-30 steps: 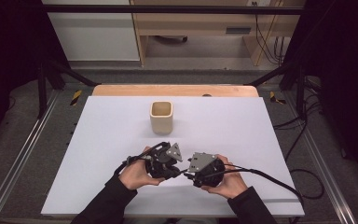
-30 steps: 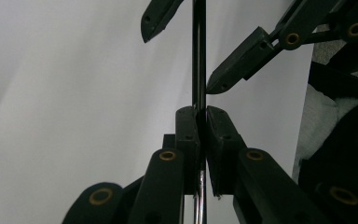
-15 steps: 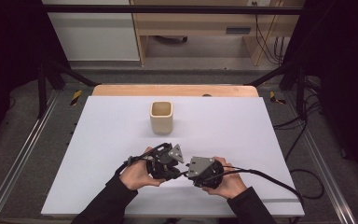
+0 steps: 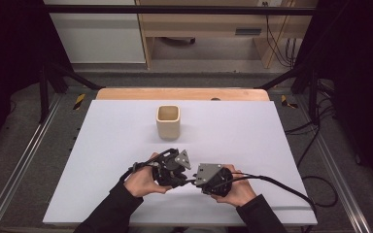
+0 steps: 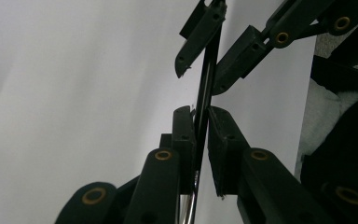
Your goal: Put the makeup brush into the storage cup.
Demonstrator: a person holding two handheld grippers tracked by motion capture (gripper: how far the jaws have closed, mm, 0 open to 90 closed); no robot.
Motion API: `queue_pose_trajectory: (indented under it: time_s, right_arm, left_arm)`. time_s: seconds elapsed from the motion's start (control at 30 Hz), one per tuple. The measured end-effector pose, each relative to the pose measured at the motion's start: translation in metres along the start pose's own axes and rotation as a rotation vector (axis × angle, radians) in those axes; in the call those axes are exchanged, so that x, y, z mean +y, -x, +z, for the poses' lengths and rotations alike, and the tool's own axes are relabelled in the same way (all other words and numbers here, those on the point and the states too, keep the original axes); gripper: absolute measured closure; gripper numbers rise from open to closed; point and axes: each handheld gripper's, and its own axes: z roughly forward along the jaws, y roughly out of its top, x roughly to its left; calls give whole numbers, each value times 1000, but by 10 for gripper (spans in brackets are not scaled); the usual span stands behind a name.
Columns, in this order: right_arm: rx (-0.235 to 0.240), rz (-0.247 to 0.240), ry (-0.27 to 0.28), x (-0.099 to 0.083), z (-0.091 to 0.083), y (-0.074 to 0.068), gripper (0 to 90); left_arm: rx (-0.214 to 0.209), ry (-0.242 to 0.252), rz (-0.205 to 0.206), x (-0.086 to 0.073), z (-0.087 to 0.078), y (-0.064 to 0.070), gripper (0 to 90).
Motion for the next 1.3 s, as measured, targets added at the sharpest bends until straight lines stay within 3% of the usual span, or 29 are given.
queue_pose_trajectory:
  time_s: [0.47, 0.7, 0.8, 0.9, 1.03, 1.3]
  right_arm:
    - [60, 19, 3, 0, 0, -1, 837]
    - [43, 52, -1, -2, -2, 3, 837]
    - [25, 68, -12, -4, -1, 6, 837]
    - [13, 87, -15, -6, -2, 8, 837]
    - [0, 111, -14, -9, -3, 11, 837]
    - [-32, 151, -12, -14, -4, 16, 837]
  left_arm:
    - [16, 38, -1, -2, -5, -3, 775]
    - [76, 129, -30, -7, -20, -8, 684]
    - [121, 215, -85, -15, -33, -13, 571]
    - [150, 265, -123, -22, -40, -16, 476]
    - [195, 307, -165, -33, -46, -19, 370]
    - [222, 371, -224, -51, -50, -22, 267]
